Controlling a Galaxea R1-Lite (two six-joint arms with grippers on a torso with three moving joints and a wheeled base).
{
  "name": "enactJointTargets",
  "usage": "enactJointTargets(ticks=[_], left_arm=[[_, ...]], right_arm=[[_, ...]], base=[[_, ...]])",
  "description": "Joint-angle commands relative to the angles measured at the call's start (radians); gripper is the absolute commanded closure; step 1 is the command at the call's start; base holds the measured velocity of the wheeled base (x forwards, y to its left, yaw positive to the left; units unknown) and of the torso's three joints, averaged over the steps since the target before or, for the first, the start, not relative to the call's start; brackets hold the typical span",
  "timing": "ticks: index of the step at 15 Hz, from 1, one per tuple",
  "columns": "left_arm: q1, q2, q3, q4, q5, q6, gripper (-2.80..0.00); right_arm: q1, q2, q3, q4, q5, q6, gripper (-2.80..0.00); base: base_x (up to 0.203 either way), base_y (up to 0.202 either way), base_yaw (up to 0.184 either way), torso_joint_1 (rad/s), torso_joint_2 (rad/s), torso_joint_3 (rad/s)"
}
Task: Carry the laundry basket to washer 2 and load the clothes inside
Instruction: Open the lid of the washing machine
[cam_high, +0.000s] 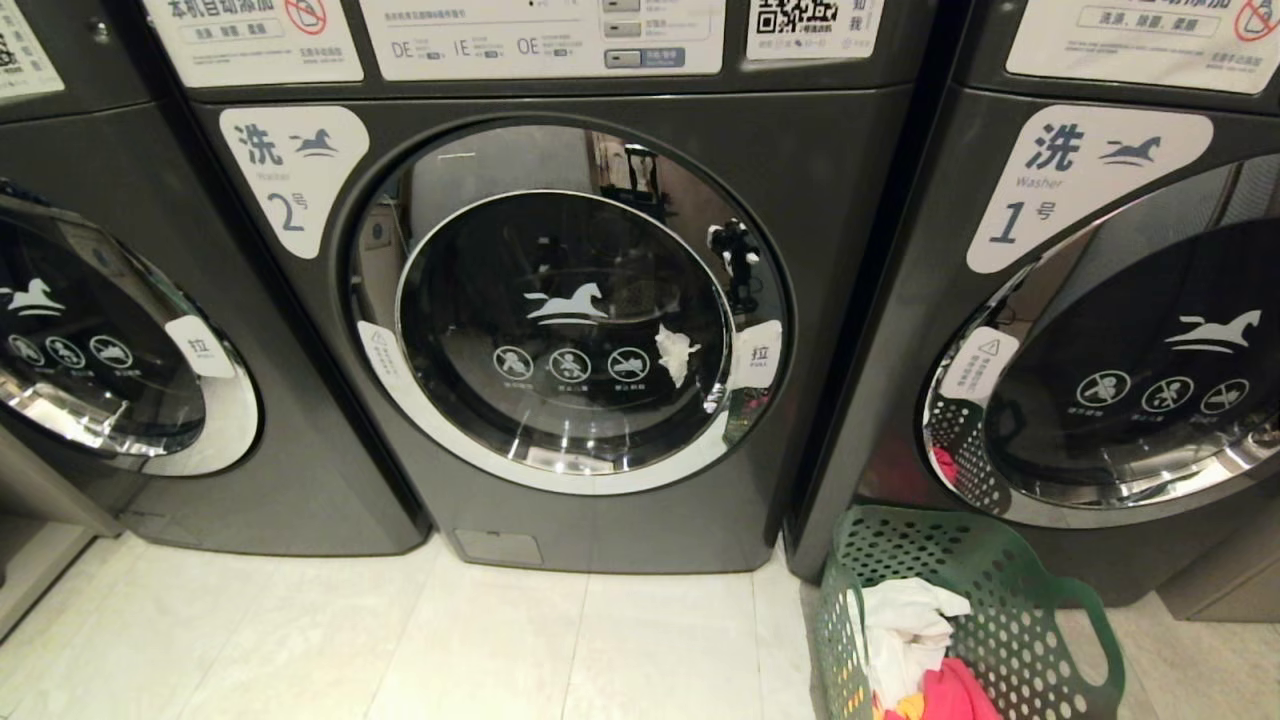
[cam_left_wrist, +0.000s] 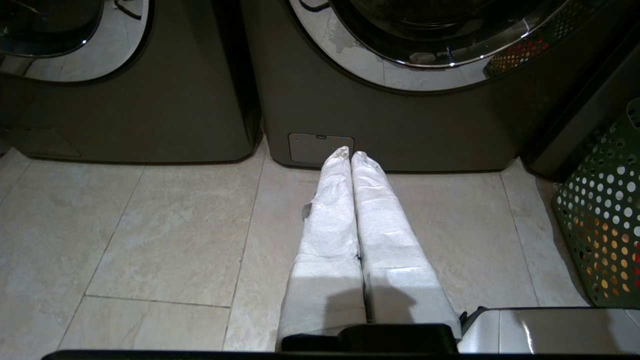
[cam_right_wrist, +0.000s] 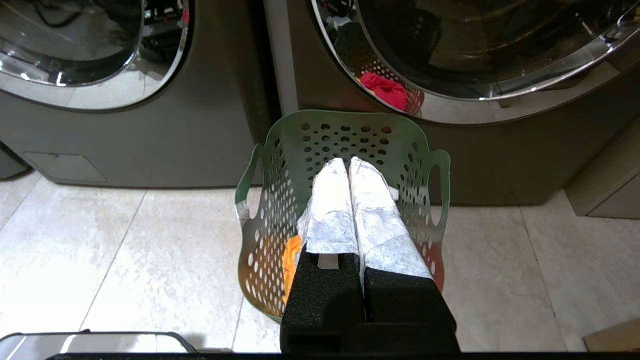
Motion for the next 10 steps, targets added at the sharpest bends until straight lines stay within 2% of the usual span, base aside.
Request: enactJointTargets(ticks=[1,4,6,10], left_arm=[[0.001,0.001,0.000,-0.001,0.000,-0.001,0.00],[0.001,-0.001,0.002,-0.001,0.002,-0.005,0.00],[0.001,-0.001,0.002,-0.003,0.008,-0.022,0.00],[0.001,-0.001,0.002,-0.001,0.005,-0.014,0.00]], right_arm=[[0.000,0.002,0.008,0.000,0.000,0.001,0.00],[0.000,0.002,0.008,0.000,0.000,0.002,0.00],[0.000,0.002,0.008,0.000,0.000,0.002,0.00],[0.000,0.002,0.008,0.000,0.000,0.002,0.00]], base=[[0.000,0.000,0.000,0.001,0.00,0.203],[0.000,0.000,0.000,0.003,0.00,0.117],[0.000,0.000,0.000,-0.001,0.00,0.033],[0.000,0.000,0.000,0.000,0.00,0.000]])
